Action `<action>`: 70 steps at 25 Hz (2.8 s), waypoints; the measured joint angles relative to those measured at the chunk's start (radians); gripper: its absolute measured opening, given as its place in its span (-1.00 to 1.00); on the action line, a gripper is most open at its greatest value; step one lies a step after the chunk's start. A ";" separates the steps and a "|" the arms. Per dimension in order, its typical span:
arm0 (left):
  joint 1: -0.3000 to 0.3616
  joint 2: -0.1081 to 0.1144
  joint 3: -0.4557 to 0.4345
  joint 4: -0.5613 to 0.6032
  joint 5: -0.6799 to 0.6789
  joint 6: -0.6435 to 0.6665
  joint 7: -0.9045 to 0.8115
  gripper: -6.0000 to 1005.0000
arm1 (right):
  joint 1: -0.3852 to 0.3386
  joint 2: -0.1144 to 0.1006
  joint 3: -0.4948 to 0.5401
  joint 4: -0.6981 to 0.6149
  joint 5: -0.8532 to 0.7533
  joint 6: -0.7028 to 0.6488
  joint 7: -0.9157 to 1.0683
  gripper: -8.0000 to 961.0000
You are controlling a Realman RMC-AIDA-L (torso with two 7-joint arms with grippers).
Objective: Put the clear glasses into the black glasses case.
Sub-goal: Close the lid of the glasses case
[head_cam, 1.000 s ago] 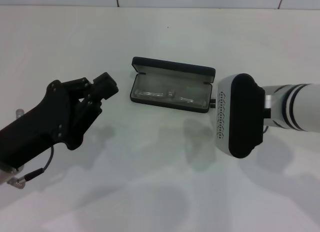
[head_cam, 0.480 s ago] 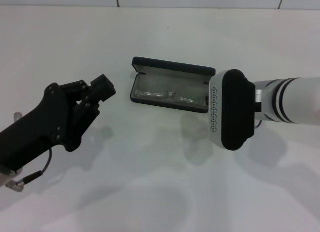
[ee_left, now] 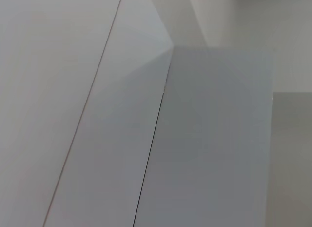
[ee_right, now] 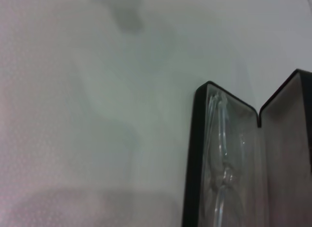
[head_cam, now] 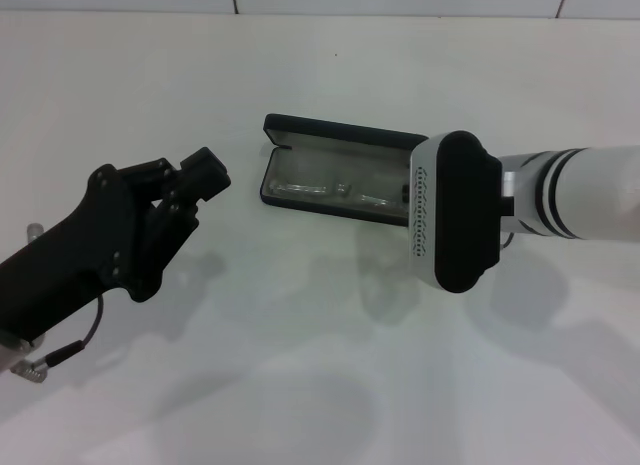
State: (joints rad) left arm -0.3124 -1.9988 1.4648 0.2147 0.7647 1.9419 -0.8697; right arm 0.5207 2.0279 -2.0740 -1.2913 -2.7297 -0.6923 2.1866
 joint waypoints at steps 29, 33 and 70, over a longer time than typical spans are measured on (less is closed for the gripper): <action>0.005 0.000 0.000 0.000 0.002 0.000 0.000 -0.84 | 0.060 -0.003 0.010 0.086 0.020 0.058 -0.006 -0.90; 0.006 0.000 0.000 0.000 0.002 0.001 0.000 -0.84 | 0.055 -0.001 0.007 0.081 0.001 0.061 -0.006 -0.90; -0.132 0.108 -0.074 0.026 0.017 -0.188 -0.134 -0.84 | -0.276 -0.012 0.304 -0.569 0.267 -0.527 0.104 -0.89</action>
State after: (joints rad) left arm -0.4442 -1.8910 1.3910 0.2407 0.7821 1.7543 -1.0042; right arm 0.2447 2.0162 -1.7699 -1.8608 -2.4631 -1.2198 2.2903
